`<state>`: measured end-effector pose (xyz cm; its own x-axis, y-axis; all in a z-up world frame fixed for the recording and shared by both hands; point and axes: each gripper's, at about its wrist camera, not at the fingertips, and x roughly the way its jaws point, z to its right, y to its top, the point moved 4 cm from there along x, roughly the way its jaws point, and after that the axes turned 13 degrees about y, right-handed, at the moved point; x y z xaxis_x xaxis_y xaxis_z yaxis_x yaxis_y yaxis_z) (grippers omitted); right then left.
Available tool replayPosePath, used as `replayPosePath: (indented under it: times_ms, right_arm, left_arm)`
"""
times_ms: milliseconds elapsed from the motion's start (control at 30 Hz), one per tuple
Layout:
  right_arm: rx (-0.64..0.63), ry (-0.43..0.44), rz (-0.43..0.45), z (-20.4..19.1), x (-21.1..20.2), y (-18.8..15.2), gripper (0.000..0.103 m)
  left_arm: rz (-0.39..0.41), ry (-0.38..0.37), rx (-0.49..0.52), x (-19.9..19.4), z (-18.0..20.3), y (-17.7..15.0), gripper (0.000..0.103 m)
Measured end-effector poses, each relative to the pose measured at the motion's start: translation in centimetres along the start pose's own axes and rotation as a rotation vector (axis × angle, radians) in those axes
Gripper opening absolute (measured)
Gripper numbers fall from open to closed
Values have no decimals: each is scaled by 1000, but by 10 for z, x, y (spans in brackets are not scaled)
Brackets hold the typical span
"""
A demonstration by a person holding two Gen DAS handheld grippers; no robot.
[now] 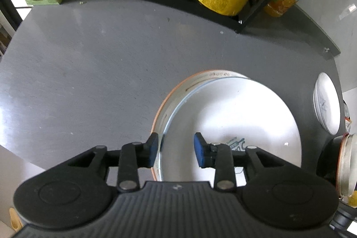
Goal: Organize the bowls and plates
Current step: 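Lower the 'Sweet' plate onto the gold-rimmed flower plate and open both grippers, then move both grippers toward the small white plate printed 'BAKERY'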
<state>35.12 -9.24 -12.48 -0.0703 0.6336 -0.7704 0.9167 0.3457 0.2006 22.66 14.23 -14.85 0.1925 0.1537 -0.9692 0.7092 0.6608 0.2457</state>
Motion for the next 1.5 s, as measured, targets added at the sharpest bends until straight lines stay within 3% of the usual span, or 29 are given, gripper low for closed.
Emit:
replayPosePath:
  times_ms: [233, 433, 567, 733, 1133, 1500]
  right_arm:
    - [-3, 3, -2, 1, 1, -2, 9]
    - [-16, -10, -5, 1, 4, -2, 10]
    - [-45, -38, 5, -3, 6, -2, 11]
    - [-72, -69, 9, -4, 11, -3, 19]
    - [-84, -98, 14, 0, 16, 0, 36]
    - [-31, -42, 17, 4, 1, 2, 38]
  left_arm:
    - [25, 55, 1, -4, -10, 1, 48]
    - [-23, 74, -1, 15, -13, -5, 50]
    - [-17, 44, -29, 18, -18, -6, 50]
    - [28, 58, -32, 16, -23, -5, 50]
    - [33, 40, -53, 17, -28, -5, 50]
    - [11, 75, -3, 6, -20, -1, 50]
